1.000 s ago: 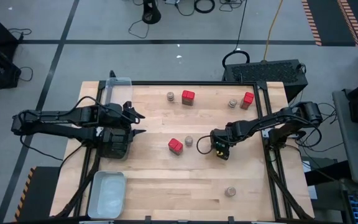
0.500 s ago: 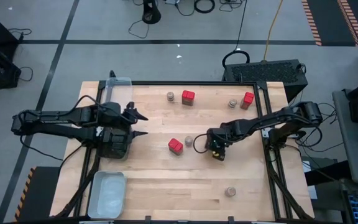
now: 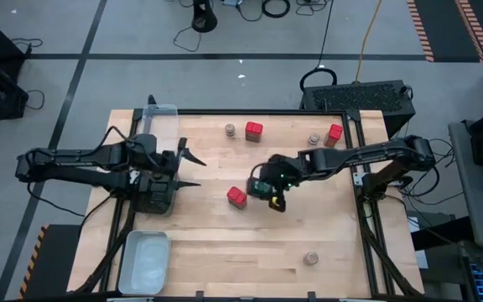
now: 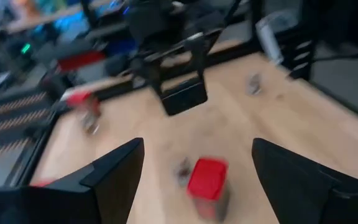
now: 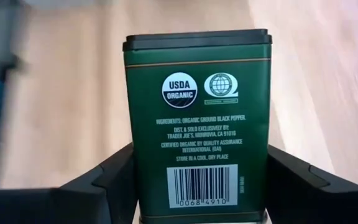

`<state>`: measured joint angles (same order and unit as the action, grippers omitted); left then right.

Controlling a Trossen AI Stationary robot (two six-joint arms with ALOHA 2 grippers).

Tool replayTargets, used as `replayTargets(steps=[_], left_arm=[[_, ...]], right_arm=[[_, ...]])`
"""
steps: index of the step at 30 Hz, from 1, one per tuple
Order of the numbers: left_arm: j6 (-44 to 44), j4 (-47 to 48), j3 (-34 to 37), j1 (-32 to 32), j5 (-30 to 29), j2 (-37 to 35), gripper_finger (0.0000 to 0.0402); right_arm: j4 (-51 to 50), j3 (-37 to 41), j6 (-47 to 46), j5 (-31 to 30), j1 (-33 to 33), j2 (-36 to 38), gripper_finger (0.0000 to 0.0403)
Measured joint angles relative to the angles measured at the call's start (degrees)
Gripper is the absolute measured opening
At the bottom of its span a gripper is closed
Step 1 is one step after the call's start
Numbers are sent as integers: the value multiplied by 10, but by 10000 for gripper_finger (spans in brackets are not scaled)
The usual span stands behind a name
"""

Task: Sort spices by type
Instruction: Put the black seasoning can into the black bin

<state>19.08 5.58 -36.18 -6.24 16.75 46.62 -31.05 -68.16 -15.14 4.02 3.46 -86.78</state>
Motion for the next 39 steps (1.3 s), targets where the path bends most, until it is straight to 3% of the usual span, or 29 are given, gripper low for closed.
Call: replayTargets(steps=[4, 10, 24, 39], left_arm=[[19, -70, 0, 8, 76, 18, 305], [59, -174, 0, 43, 88, 63, 305], [89, -188, -41, 94, 42, 162, 305], [88, -189, -41, 97, 81, 214, 305]], right_arm=[[117, -16, 40, 81, -1, 0, 251], [240, -16, 55, 184, -16, -15, 251], [280, -15, 24, 249, -20, -85, 252], [316, -15, 36, 265, -20, -99, 252]])
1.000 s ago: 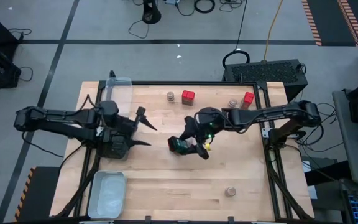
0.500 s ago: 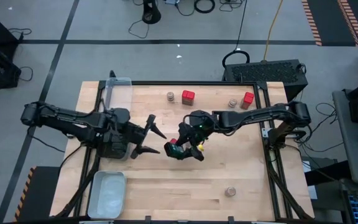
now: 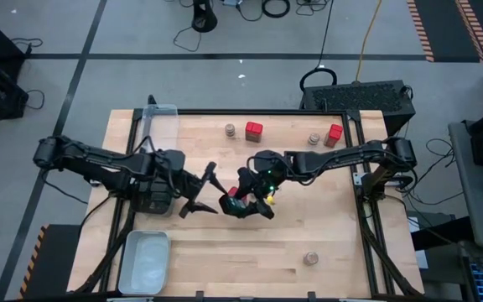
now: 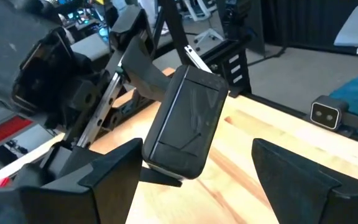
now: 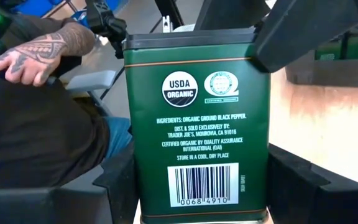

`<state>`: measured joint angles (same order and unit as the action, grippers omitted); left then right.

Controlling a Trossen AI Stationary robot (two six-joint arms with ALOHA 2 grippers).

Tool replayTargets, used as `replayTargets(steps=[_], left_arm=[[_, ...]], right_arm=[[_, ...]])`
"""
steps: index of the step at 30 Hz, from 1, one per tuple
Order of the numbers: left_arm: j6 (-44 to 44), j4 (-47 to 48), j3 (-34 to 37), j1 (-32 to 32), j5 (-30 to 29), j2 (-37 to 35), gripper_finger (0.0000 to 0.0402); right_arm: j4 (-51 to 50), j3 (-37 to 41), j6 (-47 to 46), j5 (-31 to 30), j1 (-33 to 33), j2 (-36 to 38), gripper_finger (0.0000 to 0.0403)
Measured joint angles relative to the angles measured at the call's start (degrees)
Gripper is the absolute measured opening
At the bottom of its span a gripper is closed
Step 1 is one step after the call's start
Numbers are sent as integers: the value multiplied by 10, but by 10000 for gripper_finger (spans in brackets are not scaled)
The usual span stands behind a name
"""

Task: Sort spices by type
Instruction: Put the black seasoning can into the black bin

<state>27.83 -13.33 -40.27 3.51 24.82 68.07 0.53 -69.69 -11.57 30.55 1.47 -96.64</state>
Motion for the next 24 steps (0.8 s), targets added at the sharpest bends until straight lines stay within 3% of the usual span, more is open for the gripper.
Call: replayTargets(steps=[12, 24], left_arm=[[1, -38, 0, 0, 0, 24, 301], [15, -73, 0, 0, 0, 28, 254]], right_arm=[[11, 0, 5, -5, 0, 0, 252], [10, 0, 3, -5, 0, 0, 251]])
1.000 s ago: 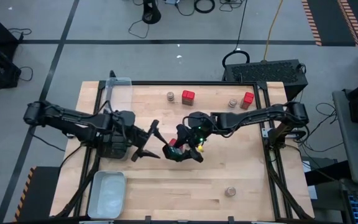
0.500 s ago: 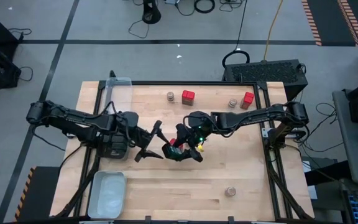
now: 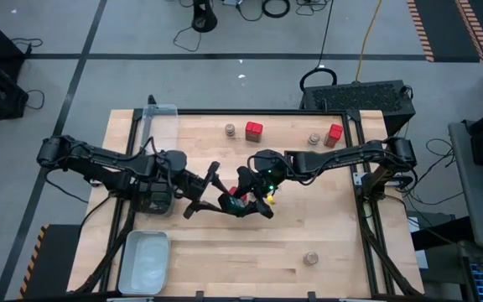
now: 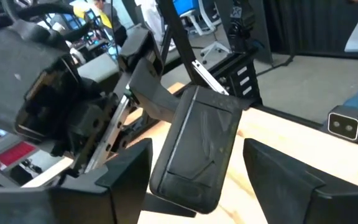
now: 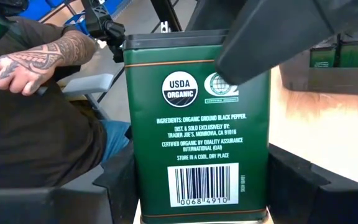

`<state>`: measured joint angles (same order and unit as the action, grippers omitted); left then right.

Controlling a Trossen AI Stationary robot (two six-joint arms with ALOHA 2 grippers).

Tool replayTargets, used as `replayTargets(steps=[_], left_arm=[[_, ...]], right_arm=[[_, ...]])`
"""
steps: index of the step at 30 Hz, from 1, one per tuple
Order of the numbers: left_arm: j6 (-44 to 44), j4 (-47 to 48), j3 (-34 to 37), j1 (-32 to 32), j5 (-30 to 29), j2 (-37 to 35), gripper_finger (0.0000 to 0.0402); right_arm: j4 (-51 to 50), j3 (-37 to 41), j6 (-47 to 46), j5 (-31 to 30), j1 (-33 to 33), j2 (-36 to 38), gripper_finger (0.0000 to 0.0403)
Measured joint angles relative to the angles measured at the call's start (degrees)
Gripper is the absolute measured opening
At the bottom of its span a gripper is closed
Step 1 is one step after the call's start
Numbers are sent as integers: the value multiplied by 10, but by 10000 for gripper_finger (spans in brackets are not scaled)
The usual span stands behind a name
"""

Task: Sort spices by type
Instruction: Put the black seasoning can into the black bin

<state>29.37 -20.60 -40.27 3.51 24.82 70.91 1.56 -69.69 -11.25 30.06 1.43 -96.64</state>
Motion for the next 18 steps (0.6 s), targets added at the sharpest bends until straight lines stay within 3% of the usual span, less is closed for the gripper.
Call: replayTargets(steps=[18], left_arm=[[10, -1, 0, 0, -2, 0, 172]], right_arm=[[0, 0, 1, 6, 0, 0, 252]])
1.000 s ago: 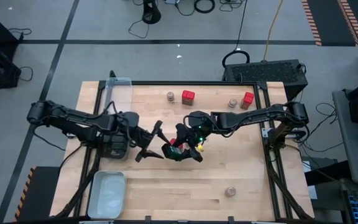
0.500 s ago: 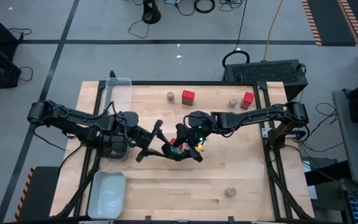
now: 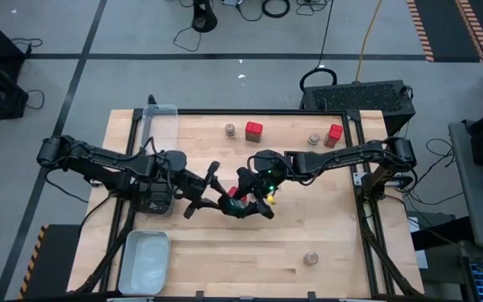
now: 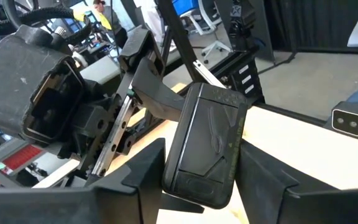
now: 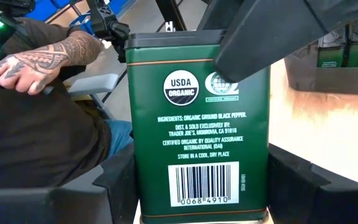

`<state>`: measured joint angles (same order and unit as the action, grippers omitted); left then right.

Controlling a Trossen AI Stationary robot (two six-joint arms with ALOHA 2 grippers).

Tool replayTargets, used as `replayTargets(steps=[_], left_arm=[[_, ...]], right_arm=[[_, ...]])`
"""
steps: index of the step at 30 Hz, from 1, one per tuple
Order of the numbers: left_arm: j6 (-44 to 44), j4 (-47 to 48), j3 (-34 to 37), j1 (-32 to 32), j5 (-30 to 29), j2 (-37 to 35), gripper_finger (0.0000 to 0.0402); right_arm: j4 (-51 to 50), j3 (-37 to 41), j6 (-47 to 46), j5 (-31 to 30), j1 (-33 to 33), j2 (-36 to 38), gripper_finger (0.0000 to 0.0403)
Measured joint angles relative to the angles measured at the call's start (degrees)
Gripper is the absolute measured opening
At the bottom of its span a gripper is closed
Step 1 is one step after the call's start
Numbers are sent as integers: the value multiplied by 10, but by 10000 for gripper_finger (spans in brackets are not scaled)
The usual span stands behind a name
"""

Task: Sort spices by type
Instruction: Put the black seasoning can into the black bin

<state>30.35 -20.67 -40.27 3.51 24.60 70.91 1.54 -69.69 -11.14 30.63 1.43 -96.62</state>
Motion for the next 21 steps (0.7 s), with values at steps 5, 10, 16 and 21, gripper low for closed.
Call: replayTargets(steps=[5, 10, 16, 21], left_arm=[[-1, 0, 0, 0, 0, 0, 170], [1, 5, 0, -1, 0, 0, 168], [-9, 10, 1, -1, -3, 0, 164], [-5, 26, 1, 0, -7, -2, 164]], right_arm=[[0, 0, -1, 0, -1, 0, 252], [-2, 0, -2, 3, -8, 1, 269], [-4, 0, 4, -2, -16, 1, 304], [-10, 0, 18, -9, -24, 15, 314]])
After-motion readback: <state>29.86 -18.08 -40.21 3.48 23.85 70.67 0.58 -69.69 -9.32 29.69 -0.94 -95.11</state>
